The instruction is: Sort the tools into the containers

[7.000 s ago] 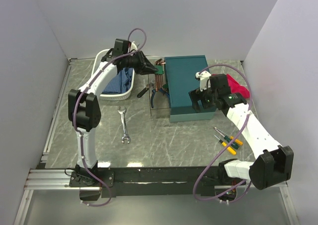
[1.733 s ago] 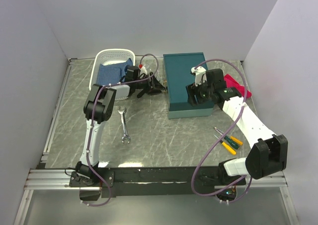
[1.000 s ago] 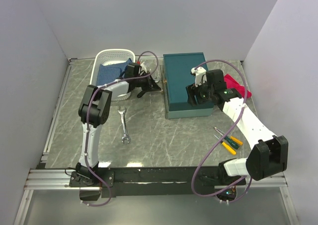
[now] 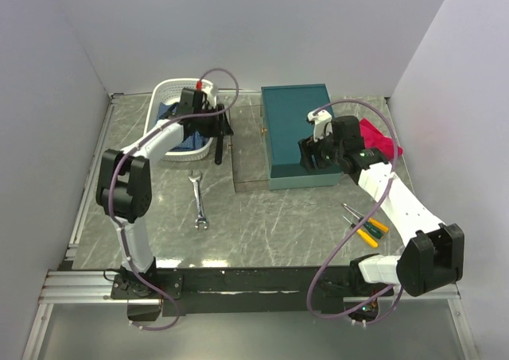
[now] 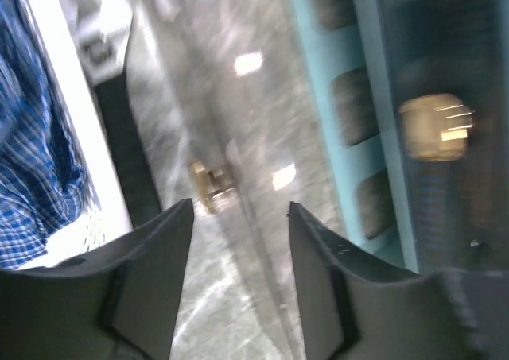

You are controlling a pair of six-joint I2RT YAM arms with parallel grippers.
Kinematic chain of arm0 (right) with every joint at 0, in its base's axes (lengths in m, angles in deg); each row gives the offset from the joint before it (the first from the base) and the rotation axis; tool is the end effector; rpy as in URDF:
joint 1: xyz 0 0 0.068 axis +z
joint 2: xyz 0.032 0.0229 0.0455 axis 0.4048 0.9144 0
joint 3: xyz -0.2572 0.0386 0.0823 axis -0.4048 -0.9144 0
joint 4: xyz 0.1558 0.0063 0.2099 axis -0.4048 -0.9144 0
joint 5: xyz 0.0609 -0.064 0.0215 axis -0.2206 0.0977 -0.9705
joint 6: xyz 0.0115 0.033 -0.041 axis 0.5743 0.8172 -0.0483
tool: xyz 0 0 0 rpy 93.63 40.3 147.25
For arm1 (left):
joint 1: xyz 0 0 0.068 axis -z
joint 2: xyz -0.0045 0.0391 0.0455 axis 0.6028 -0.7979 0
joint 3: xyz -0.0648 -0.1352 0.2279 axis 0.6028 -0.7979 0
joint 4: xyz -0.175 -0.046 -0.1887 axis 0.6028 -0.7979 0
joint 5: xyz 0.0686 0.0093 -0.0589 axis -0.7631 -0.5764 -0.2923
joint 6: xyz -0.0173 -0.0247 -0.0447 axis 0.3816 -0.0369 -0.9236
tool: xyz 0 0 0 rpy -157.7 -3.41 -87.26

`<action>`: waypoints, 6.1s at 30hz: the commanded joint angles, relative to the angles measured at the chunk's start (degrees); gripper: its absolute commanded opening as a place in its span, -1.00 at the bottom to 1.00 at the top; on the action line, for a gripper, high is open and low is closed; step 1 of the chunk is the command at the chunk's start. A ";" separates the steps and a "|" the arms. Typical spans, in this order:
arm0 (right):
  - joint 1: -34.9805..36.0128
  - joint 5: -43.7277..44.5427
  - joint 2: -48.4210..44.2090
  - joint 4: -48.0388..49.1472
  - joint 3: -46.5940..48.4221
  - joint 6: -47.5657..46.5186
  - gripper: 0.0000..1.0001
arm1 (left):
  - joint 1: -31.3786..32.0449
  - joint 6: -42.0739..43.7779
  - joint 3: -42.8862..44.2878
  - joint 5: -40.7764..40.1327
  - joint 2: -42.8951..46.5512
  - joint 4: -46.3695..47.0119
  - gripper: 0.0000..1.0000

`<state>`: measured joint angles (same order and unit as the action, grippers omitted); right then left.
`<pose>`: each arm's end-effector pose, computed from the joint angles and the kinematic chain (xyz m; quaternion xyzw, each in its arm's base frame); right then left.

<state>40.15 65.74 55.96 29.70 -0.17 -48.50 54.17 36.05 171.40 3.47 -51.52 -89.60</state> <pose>0.2693 0.0868 0.2978 -0.2694 0.8622 0.1140 0.4135 0.4187 -0.1407 0.2354 0.0214 0.9062 -0.2728 0.3223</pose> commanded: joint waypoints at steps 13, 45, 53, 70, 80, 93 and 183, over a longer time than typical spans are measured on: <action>-0.53 13.84 -7.94 -7.18 5.88 -3.27 0.84 | 0.48 10.32 -3.06 -1.97 25.96 -8.47 0.25; -48.09 -3.11 -3.47 -19.52 -21.00 -62.87 0.44 | -1.45 19.99 -2.02 -8.83 18.94 -8.38 0.22; -48.44 -1.18 0.05 -13.45 -24.43 -65.34 0.44 | -4.36 21.40 5.52 -11.99 12.18 -13.57 0.21; -51.08 -3.28 0.78 -19.68 -20.21 -69.55 -0.81 | -3.74 26.24 10.37 -17.54 8.04 -12.17 0.19; -51.52 -11.61 -19.36 -40.42 -2.92 -71.23 -1.00 | -6.03 17.72 6.35 -8.40 11.71 -6.37 0.19; -0.11 -8.82 -5.43 -25.14 36.54 -0.11 -1.00 | -8.75 11.56 -8.69 -9.88 30.79 -1.88 0.25; -20.05 6.82 -15.42 -25.84 -22.67 -29.91 0.47 | -10.95 4.17 -8.79 14.55 24.91 2.69 0.49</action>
<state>22.43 72.45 37.23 2.93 -20.76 -74.51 43.26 38.13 160.26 19.64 -25.62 -86.83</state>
